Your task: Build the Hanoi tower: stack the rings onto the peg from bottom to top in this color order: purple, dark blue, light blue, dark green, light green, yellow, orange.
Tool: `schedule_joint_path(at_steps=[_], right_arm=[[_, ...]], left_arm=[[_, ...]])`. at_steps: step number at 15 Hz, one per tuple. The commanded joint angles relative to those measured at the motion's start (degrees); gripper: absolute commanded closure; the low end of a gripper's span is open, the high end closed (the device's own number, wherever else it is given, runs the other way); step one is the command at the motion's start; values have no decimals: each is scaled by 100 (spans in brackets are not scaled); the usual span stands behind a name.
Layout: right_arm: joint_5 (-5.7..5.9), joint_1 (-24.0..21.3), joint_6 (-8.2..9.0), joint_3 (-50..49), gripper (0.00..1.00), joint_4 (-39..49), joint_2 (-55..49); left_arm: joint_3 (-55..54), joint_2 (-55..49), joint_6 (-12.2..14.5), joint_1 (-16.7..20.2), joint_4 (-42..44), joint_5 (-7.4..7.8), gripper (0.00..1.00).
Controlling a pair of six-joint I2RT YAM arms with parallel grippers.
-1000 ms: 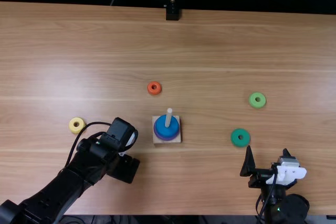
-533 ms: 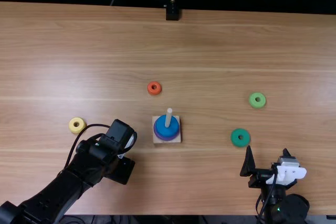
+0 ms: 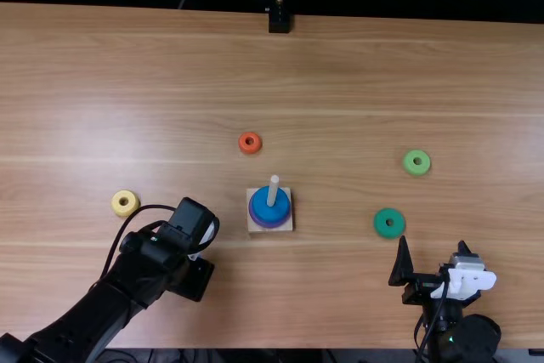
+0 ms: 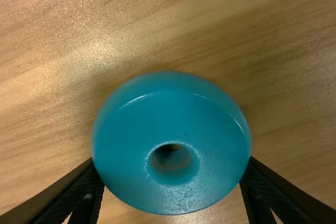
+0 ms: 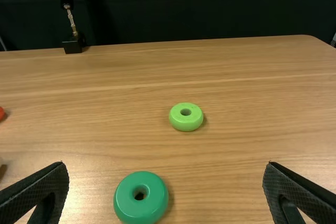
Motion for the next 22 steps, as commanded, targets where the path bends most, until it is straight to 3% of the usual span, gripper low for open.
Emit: schedule_joint_path(at_steps=[1,5,12,17,22], right_arm=[[-18,-54,-26,-357,0,-401,-73],[-18,-54,-26,-357,0,-401,-73],[-18,-54,-26,-357,0,-401,-73],[-18,-54,-26,-357,0,-401,-73],[-18,-54,-26,-357,0,-401,-73]], left_arm=[[19,-216,11,49,-68,-42,100],[696,-445,-21,58,-363,-52,100],[2726,-366,-21,76,-1871,-21,100],[4563,399,-21,49,-3105,21,100],[5987,1234,-10,-30,-3696,43,100]])
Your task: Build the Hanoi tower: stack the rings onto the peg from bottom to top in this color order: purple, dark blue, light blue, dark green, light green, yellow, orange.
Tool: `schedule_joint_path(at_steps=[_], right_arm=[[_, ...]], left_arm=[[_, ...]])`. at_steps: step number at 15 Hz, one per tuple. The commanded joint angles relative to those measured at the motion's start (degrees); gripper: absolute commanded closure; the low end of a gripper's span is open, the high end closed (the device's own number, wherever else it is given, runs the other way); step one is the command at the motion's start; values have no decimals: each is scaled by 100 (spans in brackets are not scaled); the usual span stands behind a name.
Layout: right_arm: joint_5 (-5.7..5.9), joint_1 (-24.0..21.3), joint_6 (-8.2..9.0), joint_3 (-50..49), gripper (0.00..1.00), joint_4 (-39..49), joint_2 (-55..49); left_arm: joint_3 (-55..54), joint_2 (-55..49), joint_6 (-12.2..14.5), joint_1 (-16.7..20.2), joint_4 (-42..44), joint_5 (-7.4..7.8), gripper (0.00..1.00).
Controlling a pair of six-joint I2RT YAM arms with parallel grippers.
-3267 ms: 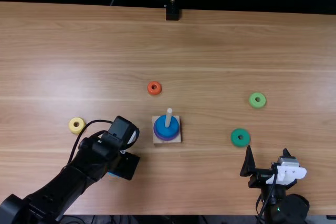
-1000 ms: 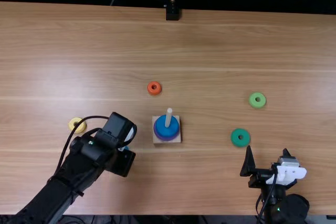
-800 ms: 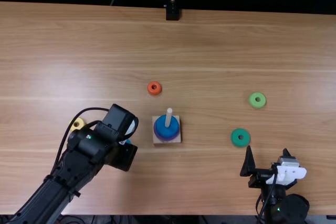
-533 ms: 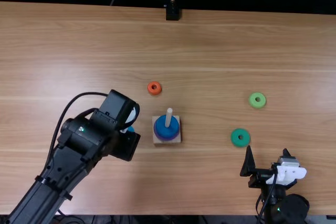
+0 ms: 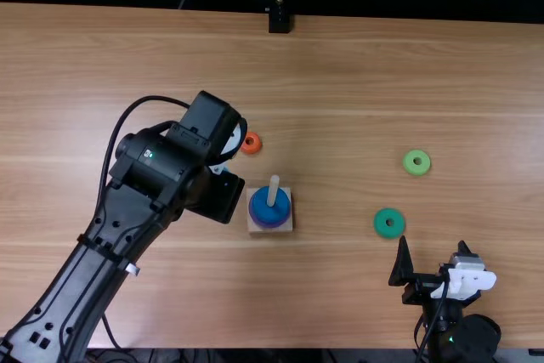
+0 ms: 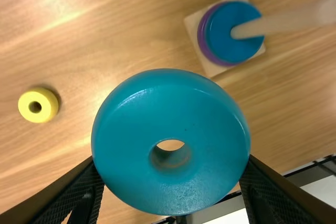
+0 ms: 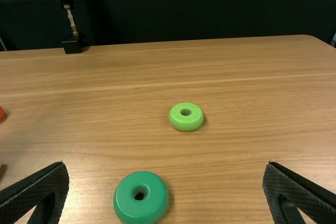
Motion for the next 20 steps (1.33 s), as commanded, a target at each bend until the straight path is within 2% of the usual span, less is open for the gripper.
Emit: schedule_joint_path(at_steps=[1,7,12,14,20], right_arm=[[-21,-54,-30,-359,0,-399,-73],[-21,-54,-30,-359,0,-399,-73],[-21,-54,-30,-359,0,-399,-73],[-21,-54,-30,-359,0,-399,-73],[-21,-54,-30,-359,0,-399,-73]], left_arm=[[410,218,9,-87,-51,33,100],[999,790,-12,-588,-41,86,100],[1456,1220,-22,-790,-41,107,100],[1517,1308,-43,-852,-41,160,100],[1570,1501,-43,-957,23,160,100]])
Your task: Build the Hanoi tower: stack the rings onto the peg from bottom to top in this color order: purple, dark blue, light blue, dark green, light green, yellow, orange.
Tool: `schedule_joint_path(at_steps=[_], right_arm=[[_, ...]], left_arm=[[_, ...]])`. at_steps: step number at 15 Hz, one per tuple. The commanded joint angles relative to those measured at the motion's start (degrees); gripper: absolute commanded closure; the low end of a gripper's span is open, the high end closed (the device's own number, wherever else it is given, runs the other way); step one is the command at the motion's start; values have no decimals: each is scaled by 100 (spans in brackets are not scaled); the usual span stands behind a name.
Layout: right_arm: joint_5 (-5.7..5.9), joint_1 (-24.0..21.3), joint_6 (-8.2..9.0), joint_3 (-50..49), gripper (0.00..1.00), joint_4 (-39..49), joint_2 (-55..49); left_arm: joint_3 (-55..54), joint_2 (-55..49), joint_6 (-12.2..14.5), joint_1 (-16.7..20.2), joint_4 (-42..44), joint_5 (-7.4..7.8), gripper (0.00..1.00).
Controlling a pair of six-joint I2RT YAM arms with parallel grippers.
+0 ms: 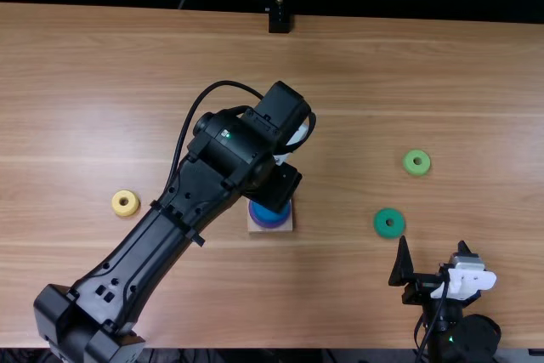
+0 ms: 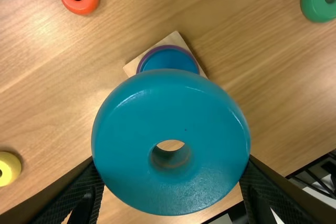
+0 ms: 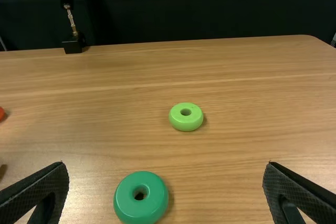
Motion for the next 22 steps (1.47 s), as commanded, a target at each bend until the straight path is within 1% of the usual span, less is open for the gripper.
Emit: schedule_joint_path(at_steps=[1,9,18,22], right_arm=[[-23,-54,-26,-357,0,-401,-73],[-23,-54,-26,-357,0,-401,-73],[-23,-54,-26,-357,0,-401,-73],[-23,-54,-26,-357,0,-401,-73]], left_arm=[[294,164,-28,-100,35,24,100],[373,401,-17,-109,46,24,100],[294,269,-17,-56,14,24,100],[39,76,-17,-48,46,24,100]])
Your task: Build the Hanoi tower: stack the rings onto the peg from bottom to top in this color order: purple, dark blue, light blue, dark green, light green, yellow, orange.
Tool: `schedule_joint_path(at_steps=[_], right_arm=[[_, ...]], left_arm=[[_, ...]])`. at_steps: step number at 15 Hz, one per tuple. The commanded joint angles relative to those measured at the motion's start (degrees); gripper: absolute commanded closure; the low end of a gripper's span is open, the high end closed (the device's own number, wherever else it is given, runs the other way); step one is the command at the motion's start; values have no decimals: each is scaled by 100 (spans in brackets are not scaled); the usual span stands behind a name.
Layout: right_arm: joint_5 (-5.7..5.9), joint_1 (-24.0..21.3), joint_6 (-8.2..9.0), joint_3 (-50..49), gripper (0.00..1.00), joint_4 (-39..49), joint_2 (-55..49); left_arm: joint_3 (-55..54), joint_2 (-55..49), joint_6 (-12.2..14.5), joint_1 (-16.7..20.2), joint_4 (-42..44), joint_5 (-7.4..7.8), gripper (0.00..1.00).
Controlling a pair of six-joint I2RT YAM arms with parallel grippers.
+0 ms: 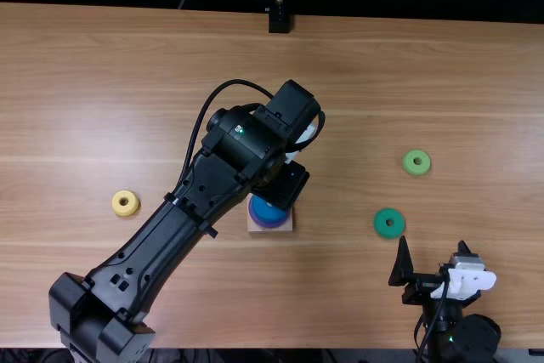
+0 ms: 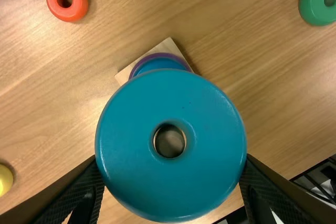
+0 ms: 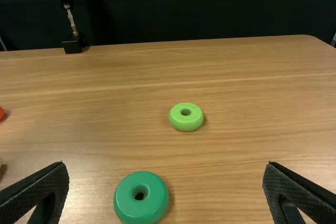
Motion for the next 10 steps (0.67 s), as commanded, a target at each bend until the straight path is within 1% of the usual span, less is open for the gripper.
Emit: schedule_joint_path(at_steps=[1,3,4,5,6,7,8,9,10], right_arm=[[-21,-54,-28,-357,0,-401,-71],[-21,-54,-28,-357,0,-401,-71],[-21,-54,-28,-357,0,-401,-71],[-21,-54,-28,-357,0,-411,-71],[-21,-54,-28,-357,0,-401,-71],[-21,-54,-28,-357,0,-401,-71],[-21,-54,-28,-357,0,-401,-71],[-21,-54,-28,-357,0,-401,-71],[-21,-54,-28,-357,0,-401,-71]], left_arm=[[-191,-265,-15,22,-9,9,100],[-463,-362,-15,22,-9,115,100],[-498,-415,-15,22,-9,136,100],[-507,-432,-15,31,-9,136,89],[-507,-432,-15,40,-9,136,72],[-498,-432,-5,40,-9,136,61],[-498,-432,6,40,-9,136,52],[-498,-432,6,40,2,136,37],[-507,-432,6,40,2,146,18]])
